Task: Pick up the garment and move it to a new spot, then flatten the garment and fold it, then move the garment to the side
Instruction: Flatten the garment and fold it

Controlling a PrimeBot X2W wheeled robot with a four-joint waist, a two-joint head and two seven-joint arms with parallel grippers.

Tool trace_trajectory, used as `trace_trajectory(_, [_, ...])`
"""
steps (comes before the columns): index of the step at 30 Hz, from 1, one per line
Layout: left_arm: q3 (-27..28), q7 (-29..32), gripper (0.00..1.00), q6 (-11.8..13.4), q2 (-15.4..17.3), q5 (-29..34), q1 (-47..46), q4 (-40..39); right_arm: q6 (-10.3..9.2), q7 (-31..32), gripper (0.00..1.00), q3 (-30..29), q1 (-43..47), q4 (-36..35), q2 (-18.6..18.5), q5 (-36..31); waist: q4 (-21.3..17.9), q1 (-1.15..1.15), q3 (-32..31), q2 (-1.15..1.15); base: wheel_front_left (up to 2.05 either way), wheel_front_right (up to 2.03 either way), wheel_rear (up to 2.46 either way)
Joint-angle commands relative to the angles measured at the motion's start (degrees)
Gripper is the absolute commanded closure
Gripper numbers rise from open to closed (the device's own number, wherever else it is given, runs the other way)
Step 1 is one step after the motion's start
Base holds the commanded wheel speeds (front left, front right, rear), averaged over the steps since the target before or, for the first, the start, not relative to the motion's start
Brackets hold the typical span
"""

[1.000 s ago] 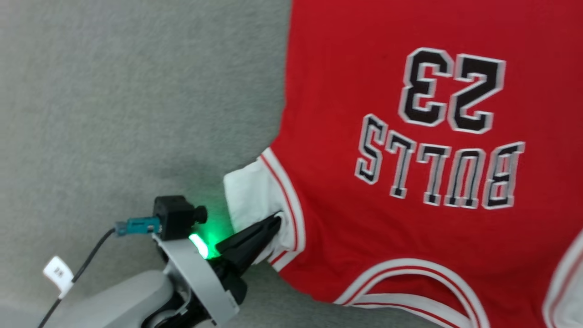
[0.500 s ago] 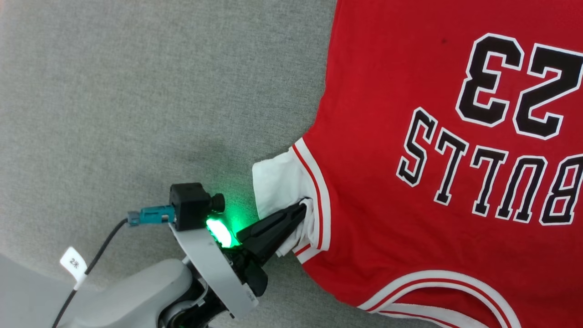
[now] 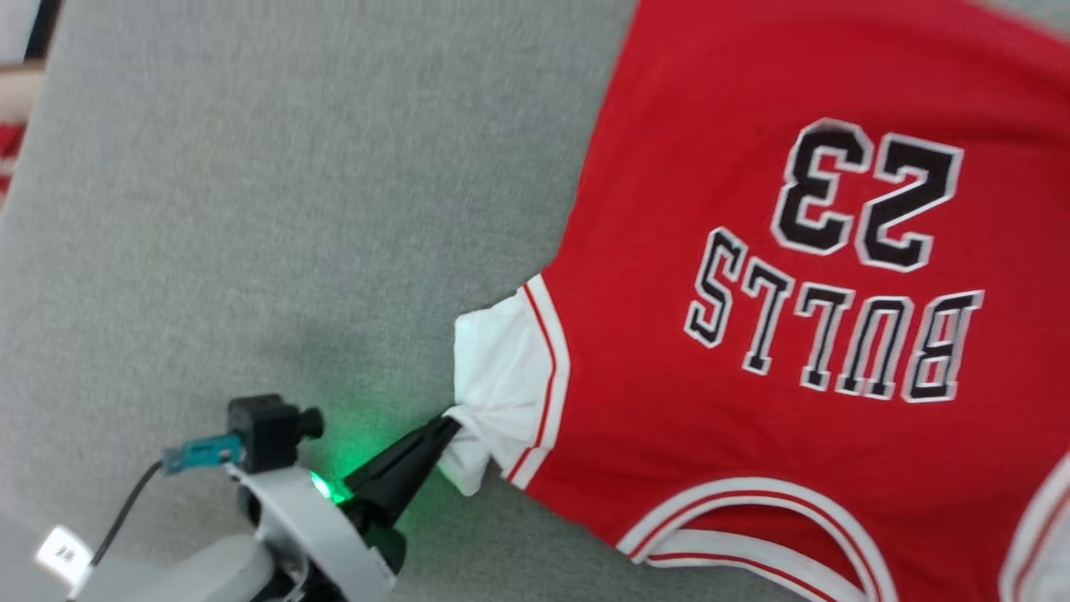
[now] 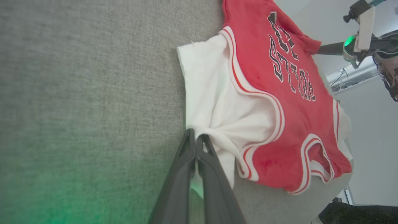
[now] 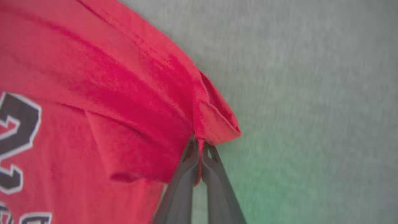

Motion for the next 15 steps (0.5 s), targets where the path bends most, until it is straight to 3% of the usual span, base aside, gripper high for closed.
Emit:
trace_trajectory(1, [0.69, 0.04, 1.0, 0.2, 0.58, 0.02, 1.28, 0.24, -0.08, 0.82, 1.0, 0.78, 4.62, -2.04, -0.66, 2.15, -4.2, 0.0, -5.7, 0.0, 0.0, 0.0, 0.0])
trace_trajectory(7, [3.39, 0.03, 1.0, 0.18, 2.02, 0.9, 4.72, -0.3, -0.09, 2.19, 1.0, 0.0, 24.04, -17.78, -5.59, 9.94, -8.18, 0.0, -8.57, 0.0, 0.0, 0.0, 0.0])
trace_trajectory(15, [5.84, 0.03, 1.0, 0.18, 2.65, 2.82, 6.33, -0.85, -0.09, 2.29, 1.0, -2.2, 49.53, -32.9, -3.72, 10.58, -11.31, 0.0, -10.15, 0.0, 0.0, 0.0, 0.0])
